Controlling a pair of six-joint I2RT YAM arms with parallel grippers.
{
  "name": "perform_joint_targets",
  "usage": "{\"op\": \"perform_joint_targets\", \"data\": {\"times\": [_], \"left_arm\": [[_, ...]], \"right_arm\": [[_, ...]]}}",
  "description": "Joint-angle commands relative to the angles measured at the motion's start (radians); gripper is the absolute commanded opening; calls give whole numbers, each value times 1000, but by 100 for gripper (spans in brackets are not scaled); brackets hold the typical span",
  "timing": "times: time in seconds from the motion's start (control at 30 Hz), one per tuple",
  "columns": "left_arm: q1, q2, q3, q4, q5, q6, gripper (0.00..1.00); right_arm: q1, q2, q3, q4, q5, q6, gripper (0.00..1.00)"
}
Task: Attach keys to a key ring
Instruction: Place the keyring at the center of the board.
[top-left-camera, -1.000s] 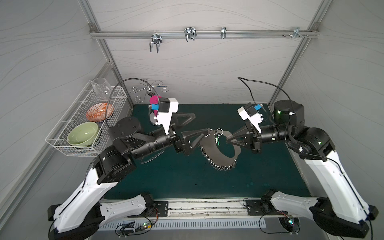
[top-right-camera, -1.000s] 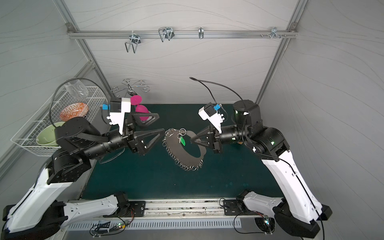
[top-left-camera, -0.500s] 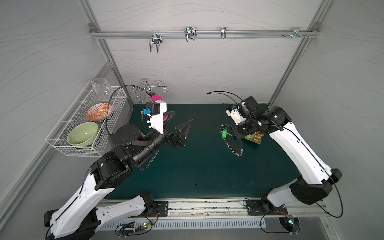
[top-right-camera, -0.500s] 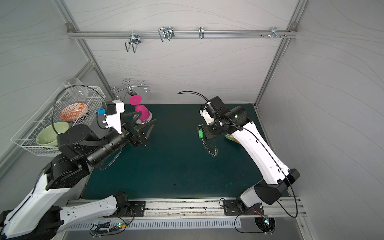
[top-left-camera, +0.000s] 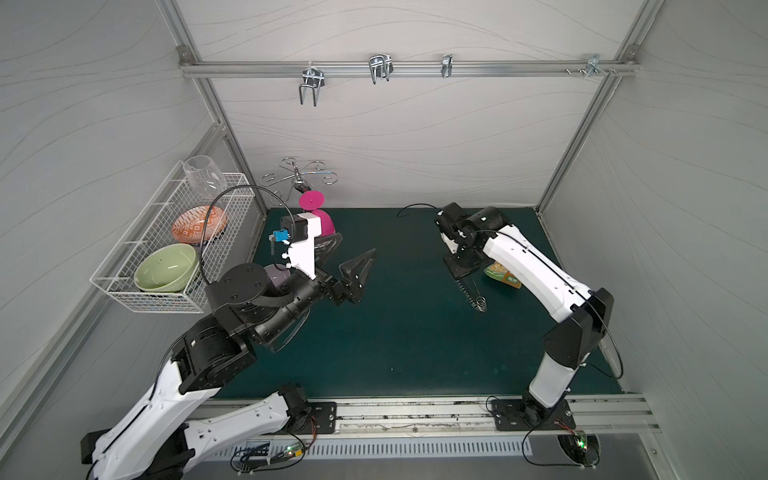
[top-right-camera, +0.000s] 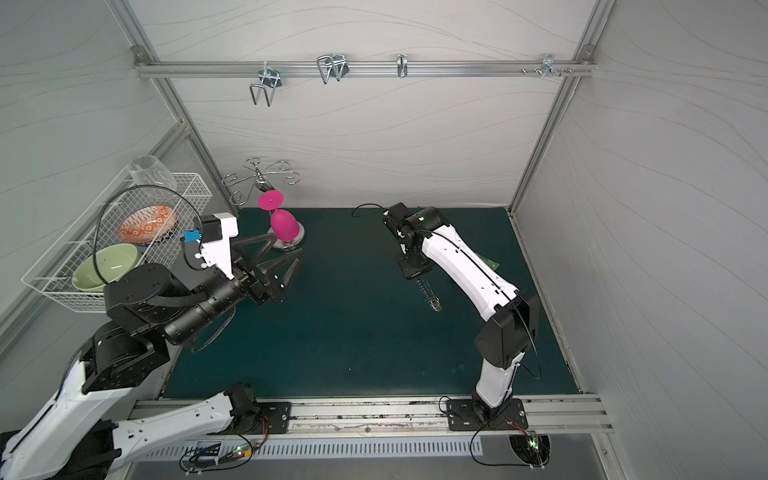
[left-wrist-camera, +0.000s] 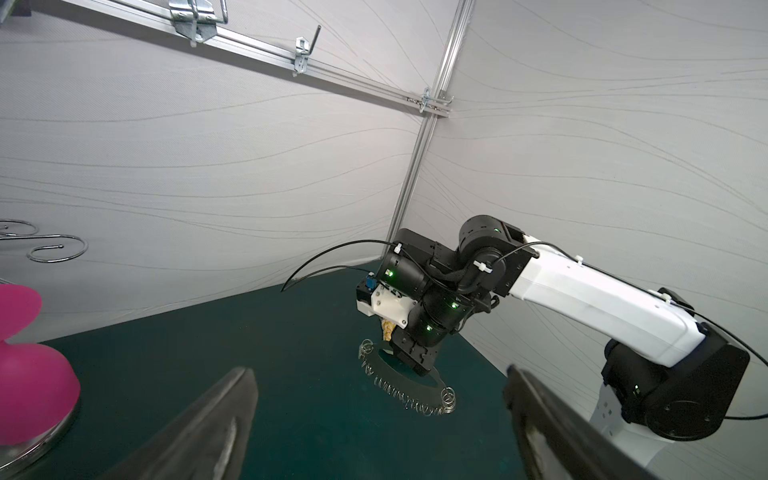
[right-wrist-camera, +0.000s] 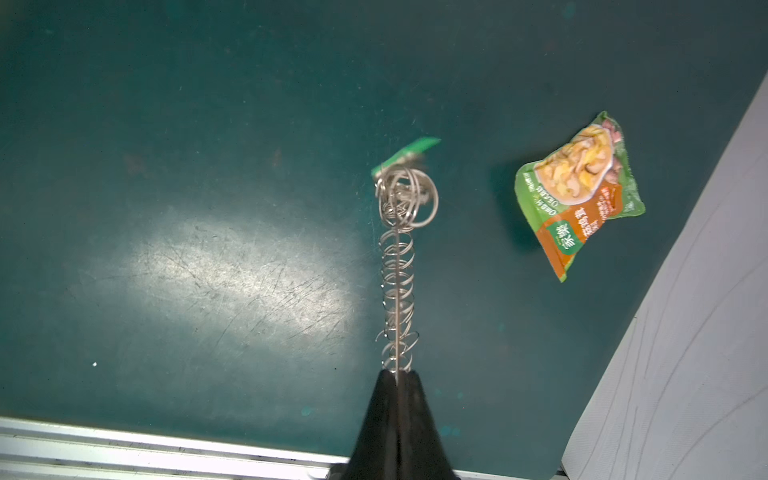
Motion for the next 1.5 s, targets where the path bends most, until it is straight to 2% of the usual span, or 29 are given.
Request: {"op": "perform_joint_targets", "data": {"times": [0.0,0.1,0.37,0.73,0.87,1.03,1.27,1.47], "left_arm": [[1,-20,-6,29,-25,-11,97],[1,-23,-6,14,-26,-13,98],[1,-51,-29,-12,-42,-34,98],[1,-36,-58,6,-33,-61,98],[1,-36,-82,27,-26,-86,98],[0,-44,-108,34,-31,-101,97],[1,-77,-138,41,-63,-111,97],[1,-91,-154,43,-74,-120,97]], "right_arm": [[19,-5,45,-11,-39,21,0],[18,-1,9,23,-133,57,0],[-14,-6,-53,89,-287,105,0],[-25,32,-53,121,-364,120,0],[-2,68,-27,168,-411,145,0],[76,147,54,219,-504,179,0],[178,218,15,479,-794,294,0],[182,283,-126,716,-932,314,0]]}}
